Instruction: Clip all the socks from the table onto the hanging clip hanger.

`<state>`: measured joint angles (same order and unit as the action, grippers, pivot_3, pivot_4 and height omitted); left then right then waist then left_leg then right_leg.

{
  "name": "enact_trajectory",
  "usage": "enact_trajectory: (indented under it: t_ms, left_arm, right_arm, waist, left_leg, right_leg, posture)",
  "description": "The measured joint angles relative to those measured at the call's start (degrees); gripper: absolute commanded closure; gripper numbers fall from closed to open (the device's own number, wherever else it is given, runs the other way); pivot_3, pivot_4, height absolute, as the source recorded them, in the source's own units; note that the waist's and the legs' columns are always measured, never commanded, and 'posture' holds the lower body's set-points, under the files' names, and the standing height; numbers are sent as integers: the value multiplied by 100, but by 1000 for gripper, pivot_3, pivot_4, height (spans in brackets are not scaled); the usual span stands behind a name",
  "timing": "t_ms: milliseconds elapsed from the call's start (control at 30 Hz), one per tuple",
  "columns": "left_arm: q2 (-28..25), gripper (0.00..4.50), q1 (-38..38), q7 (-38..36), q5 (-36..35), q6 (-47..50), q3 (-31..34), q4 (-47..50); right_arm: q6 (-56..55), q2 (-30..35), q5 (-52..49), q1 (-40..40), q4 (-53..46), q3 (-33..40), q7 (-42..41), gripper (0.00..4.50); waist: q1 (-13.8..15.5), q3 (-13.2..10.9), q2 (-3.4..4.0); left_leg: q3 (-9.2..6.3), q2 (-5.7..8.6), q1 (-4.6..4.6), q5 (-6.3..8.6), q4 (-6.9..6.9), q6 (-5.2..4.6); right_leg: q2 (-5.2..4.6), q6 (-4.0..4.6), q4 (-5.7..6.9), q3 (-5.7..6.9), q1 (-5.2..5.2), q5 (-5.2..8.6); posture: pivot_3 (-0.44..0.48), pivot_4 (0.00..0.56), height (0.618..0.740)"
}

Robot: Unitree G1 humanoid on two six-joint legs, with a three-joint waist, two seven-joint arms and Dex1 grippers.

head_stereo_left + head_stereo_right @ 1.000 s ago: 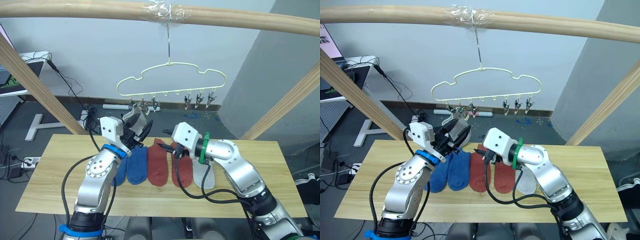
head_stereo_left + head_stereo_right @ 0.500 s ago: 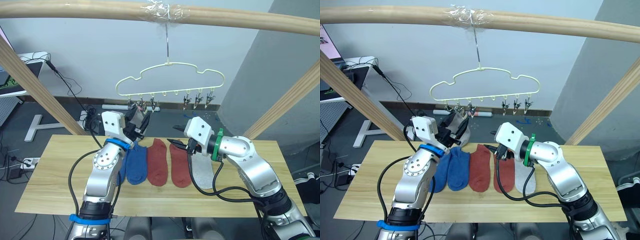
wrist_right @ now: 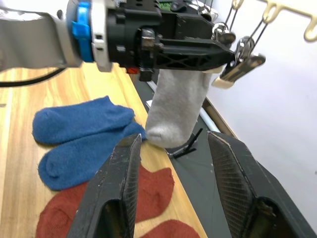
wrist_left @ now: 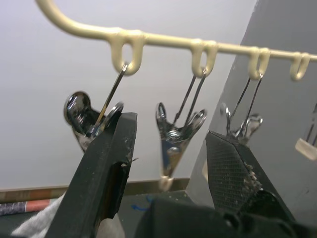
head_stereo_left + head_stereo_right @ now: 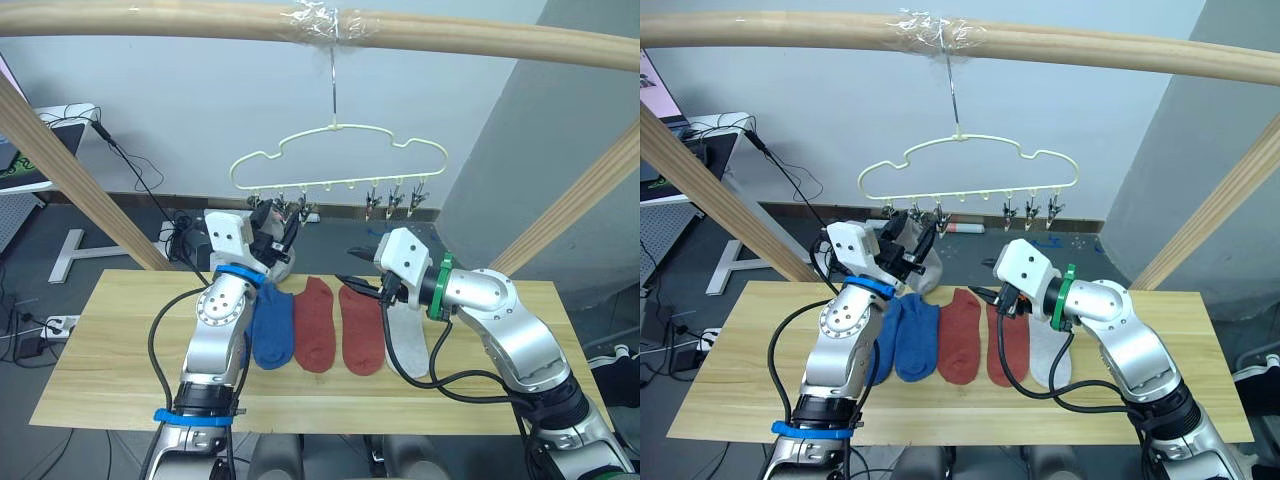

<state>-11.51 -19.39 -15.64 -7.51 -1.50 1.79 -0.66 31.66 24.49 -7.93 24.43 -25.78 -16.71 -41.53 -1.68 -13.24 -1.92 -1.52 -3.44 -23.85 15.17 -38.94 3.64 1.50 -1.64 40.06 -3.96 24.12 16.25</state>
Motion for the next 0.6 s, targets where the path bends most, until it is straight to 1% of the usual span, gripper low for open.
enact_trajectory:
  t_ms: [333,367,400,433,467,600]
  left_arm:
    - [35,1929,-141,46,20,-146,26,-200]
    - [39,2312,-150,40,17,-153,26,-212]
    - [41,2441,-157,33,15,-162,27,-214]
    - [43,2715,-165,24,12,-172,27,-214]
    - [44,3130,-171,13,7,-183,28,-215]
    - [45,4084,-216,0,4,-226,28,-237]
  right_arm:
    - [-37,15,-18,95,4,97,-4,2322]
    - [-40,14,-19,95,4,97,-4,2283]
    - [-42,14,-20,95,4,98,-4,2283]
    - [-44,14,-22,95,4,98,-4,2283]
    - [-45,13,-24,95,4,99,-3,2283]
    - [-46,13,-32,95,4,104,1,2283]
  waist:
    - [1,0,0]
    - [0,0,0]
    - [0,0,0]
    - [1,0,0]
    - [1,0,0]
    - [1,0,0]
  left_leg:
    - [0,0,0,0,0,0]
    - [0,0,0,0,0,0]
    - [0,0,0,0,0,0]
    - [0,0,0,0,0,0]
    - [0,0,0,0,0,0]
    - [0,0,0,0,0,0]
  right_leg:
    - [0,0,1,1,0,0]
    - [0,0,2,1,0,0]
    - [0,0,2,1,0,0]
    - [0,0,2,1,0,0]
    - [0,0,2,1,0,0]
    - [0,1,3,1,0,0]
  posture:
    - [-23,202,694]
    - [-23,202,694]
    - [-23,201,694]
    - [-23,201,694]
    - [-23,201,694]
    - [-25,201,694]
